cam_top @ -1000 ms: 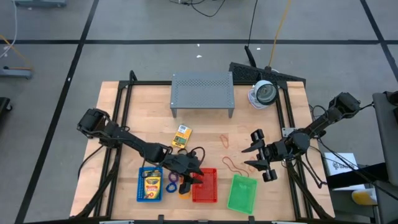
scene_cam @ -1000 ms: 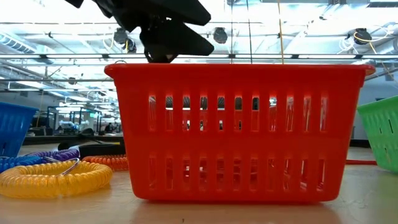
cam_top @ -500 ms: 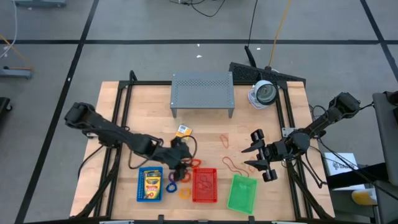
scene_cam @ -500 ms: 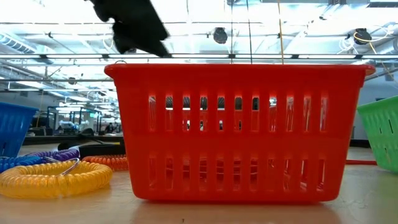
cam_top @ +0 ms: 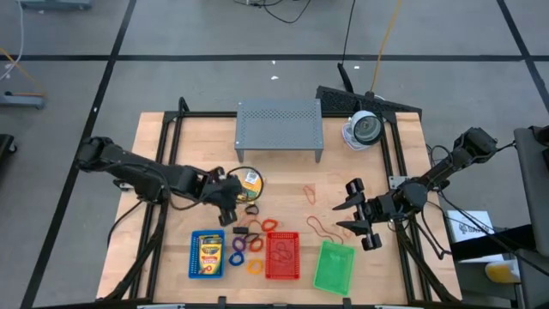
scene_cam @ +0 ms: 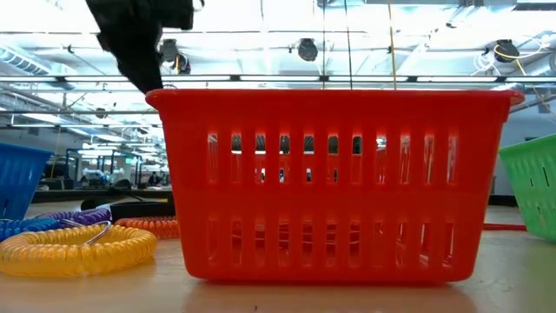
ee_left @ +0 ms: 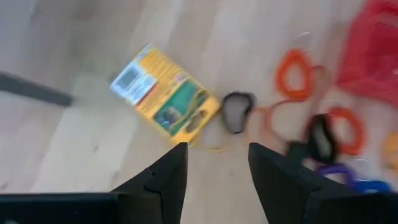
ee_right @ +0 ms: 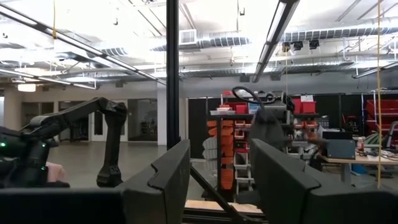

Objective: Pick & Place Office Desk Supplies
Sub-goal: Put the yellow rubber band into the red bin

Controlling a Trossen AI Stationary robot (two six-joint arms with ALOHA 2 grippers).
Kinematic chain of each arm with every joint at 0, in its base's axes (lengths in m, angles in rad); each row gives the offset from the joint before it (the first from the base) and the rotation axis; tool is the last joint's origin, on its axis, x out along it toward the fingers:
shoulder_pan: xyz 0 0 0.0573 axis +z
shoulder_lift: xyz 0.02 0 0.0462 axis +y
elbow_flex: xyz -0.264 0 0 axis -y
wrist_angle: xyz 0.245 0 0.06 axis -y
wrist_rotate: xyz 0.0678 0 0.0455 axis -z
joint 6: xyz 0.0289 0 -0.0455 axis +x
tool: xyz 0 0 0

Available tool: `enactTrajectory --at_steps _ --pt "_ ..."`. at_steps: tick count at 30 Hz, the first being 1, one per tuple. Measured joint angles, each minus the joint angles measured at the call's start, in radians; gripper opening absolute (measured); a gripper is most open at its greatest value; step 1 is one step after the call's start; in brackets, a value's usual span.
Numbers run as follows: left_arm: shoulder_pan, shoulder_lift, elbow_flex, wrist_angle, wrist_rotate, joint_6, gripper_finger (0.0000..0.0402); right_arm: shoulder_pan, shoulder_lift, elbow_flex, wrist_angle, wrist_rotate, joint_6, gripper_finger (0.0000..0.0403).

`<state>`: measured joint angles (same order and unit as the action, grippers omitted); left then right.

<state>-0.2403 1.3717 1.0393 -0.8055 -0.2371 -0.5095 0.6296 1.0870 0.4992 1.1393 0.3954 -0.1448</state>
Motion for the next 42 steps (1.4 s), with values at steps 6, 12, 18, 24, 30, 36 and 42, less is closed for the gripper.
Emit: enactTrajectory --at_steps 6,12,18,24,30,36,42 --pt "0.062 0.022 0.0 -0.03 0.001 0.037 0.0177 0.0 0.0 0.0 -0.001 0.0 -0.008 0.0155" --pt "0.101 0.067 0.0 -0.009 0.005 0.085 0.0177 -0.014 0.0 0.0 -0.014 0.001 -0.001 0.0155" --pt "0.111 0.144 0.0 -0.003 0.021 0.113 0.0177 -0.022 0.0 0.0 -0.03 0.001 0.001 0.0155" --pt "0.11 0.253 0.0 0.013 0.027 0.115 0.0177 -0.022 0.0 0.0 -0.03 0.001 0.001 0.0155" --pt "0.11 0.354 0.0 0.075 0.003 0.12 0.0177 -0.022 0.0 0.0 -0.03 0.0 0.001 0.0155" --pt "0.111 0.394 0.0 0.103 -0.044 0.14 0.0177 -0.022 0.0 0.0 -0.03 0.0 0.002 0.0155" --pt "0.113 0.383 0.0 0.105 -0.055 0.167 0.0177 -0.022 0.0 0.0 -0.03 0.0 0.002 0.0155"
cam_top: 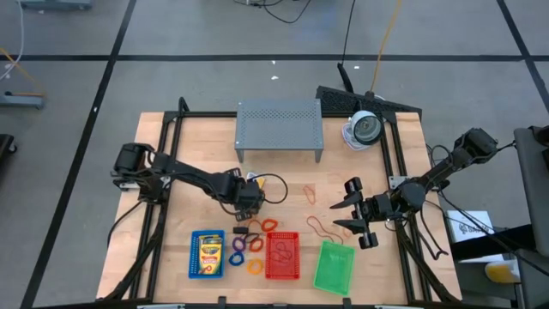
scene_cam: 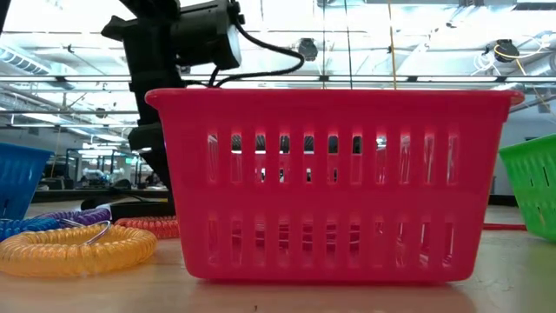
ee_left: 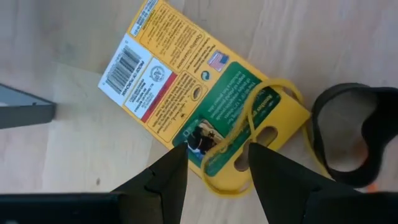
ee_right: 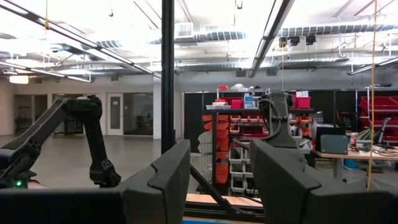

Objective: Pick & Place Office Desk Supplies
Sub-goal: Put the yellow rubber band into the red bin

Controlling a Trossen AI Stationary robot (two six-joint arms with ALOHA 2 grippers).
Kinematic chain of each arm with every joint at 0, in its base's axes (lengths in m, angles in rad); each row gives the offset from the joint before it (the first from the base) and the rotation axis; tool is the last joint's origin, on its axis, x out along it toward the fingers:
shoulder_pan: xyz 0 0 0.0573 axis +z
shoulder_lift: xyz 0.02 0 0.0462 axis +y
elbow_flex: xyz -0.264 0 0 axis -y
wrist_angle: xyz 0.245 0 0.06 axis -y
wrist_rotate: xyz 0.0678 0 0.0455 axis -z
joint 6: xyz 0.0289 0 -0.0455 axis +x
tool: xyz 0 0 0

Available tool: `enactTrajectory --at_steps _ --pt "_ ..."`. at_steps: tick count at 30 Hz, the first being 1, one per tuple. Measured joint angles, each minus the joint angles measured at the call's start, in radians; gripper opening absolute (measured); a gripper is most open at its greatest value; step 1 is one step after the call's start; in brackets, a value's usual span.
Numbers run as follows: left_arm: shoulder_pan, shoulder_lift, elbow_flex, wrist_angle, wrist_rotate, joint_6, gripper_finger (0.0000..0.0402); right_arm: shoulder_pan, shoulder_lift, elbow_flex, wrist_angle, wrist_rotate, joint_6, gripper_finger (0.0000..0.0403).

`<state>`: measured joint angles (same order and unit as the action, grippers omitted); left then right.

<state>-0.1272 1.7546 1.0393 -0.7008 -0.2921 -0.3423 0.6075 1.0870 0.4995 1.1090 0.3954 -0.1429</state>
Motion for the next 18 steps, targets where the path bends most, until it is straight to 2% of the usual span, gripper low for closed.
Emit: enactTrajectory --at_steps 10,18 --pt "0.006 0.001 0.0 0.016 0.076 0.019 0.0177 0.0 0.0 0.0 -0.001 0.0 0.0 0.0155" --pt "0.038 0.001 0.0 0.055 0.09 0.021 0.0177 0.0 0.0 0.0 0.0 0.0 0.0 0.0155"
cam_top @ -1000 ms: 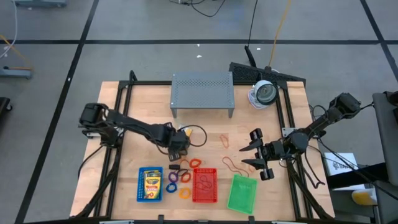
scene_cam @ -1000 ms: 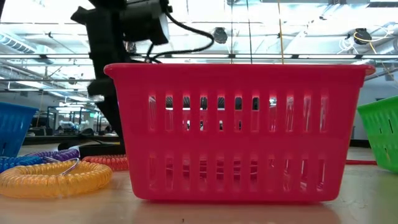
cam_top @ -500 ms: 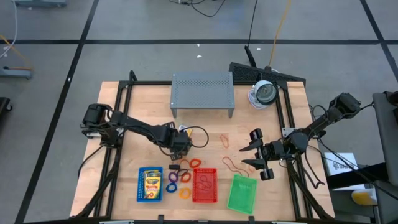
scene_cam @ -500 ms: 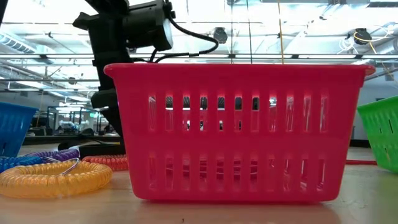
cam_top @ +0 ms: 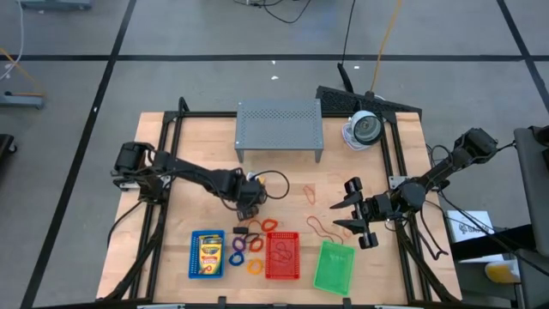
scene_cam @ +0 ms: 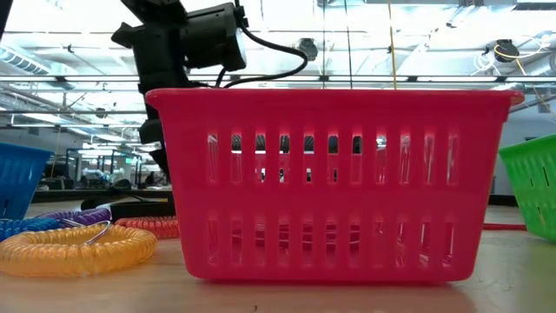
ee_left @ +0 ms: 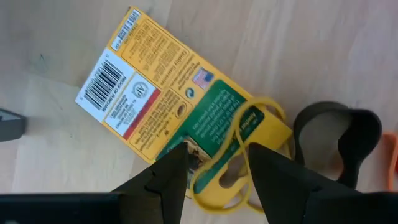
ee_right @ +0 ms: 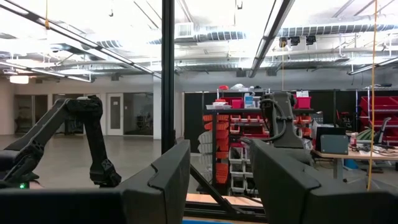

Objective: Pick & Place Office Desk Supplies
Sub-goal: Put the yellow rubber band into the red bin

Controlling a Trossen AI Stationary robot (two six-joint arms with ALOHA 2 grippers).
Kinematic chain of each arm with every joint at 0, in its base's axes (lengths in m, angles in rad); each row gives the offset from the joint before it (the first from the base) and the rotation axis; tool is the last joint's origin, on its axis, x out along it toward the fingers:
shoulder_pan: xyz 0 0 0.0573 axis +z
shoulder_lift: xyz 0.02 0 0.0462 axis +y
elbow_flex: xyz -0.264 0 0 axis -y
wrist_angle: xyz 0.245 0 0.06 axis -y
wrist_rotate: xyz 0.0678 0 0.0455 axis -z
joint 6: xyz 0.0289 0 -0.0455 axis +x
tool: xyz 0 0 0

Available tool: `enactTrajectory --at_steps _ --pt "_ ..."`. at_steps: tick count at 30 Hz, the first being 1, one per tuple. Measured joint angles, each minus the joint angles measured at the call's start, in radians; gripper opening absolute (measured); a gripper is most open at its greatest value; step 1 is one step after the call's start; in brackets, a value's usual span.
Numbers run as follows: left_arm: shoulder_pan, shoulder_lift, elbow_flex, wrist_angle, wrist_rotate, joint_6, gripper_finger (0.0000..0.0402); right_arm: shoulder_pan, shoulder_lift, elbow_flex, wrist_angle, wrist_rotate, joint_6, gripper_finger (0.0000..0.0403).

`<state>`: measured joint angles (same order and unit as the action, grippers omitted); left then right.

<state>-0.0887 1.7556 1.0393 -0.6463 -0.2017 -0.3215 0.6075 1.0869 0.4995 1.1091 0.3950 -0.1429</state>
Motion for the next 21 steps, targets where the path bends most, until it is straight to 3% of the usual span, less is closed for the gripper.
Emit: enactTrajectory --at_steps 15,21 --pt "0.019 0.0 -0.025 0.074 0.097 -0.003 0.0176 0.001 0.0 0.0 0.008 -0.003 0.0 0.0155" --pt "0.023 0.01 -0.025 0.072 0.101 -0.013 0.0118 0.001 0.0 0.0 0.017 -0.003 0.0 0.0155"
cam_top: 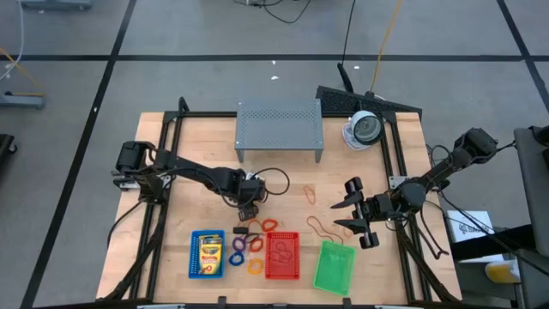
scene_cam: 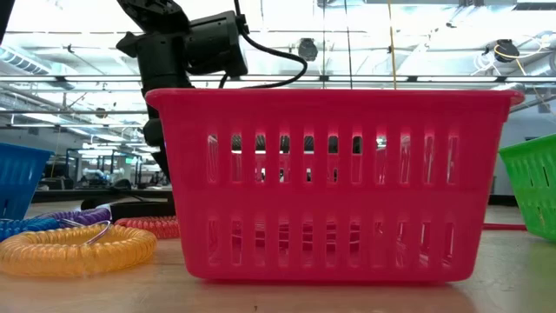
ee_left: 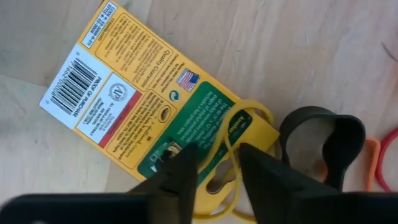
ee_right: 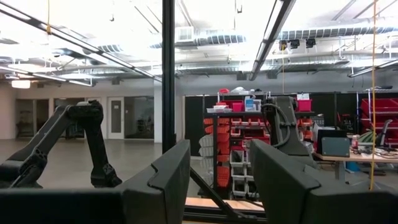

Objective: Pick & Place Office Desk Supplies
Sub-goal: Put the yellow rubber band into the red bin

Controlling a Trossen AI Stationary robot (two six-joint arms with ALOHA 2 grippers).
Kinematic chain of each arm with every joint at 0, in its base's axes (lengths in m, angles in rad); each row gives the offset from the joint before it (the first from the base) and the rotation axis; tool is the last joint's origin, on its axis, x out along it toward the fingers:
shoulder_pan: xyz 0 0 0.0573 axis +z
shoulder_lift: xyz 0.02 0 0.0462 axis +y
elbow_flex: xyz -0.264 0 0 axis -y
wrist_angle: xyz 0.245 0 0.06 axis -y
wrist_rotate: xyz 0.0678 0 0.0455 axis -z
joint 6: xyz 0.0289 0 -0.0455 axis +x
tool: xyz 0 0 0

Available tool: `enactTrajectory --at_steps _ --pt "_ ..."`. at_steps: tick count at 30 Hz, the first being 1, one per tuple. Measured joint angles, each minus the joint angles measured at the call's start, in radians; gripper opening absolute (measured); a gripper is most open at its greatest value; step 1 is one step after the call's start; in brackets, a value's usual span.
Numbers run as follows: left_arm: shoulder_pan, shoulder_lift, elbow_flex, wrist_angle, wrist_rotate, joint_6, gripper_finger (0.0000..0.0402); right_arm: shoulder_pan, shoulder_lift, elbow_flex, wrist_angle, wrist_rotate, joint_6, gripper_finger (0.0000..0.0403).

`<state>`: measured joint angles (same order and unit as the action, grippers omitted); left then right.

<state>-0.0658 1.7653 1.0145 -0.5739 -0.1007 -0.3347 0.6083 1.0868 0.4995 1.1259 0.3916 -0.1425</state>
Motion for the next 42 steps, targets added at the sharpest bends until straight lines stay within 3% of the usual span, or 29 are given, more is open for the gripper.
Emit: enactTrajectory --at_steps 6,17,21,29,42 --pt "0.0 0.025 0.003 0.002 0.008 -0.011 0.0011 0.0 0.0 0.0 0.002 0.0 0.0 0.0155" --pt "-0.022 0.036 0.07 -0.052 0.062 0.028 0.0003 0.002 0.0 0.0 0.007 0.0 0.0 0.0155" --pt "-0.034 0.036 0.145 -0.115 0.113 0.068 0.0002 0.002 0.0 0.0 0.006 0.0 0.0 0.0155" --pt "-0.067 0.035 0.313 -0.248 0.107 0.112 0.0002 0.002 0.0 0.0 0.006 0.0 0.0 0.0155" --pt "-0.178 0.033 0.535 -0.242 0.119 0.176 0.0001 0.002 0.0 0.0 0.002 0.0 0.0 0.0155"
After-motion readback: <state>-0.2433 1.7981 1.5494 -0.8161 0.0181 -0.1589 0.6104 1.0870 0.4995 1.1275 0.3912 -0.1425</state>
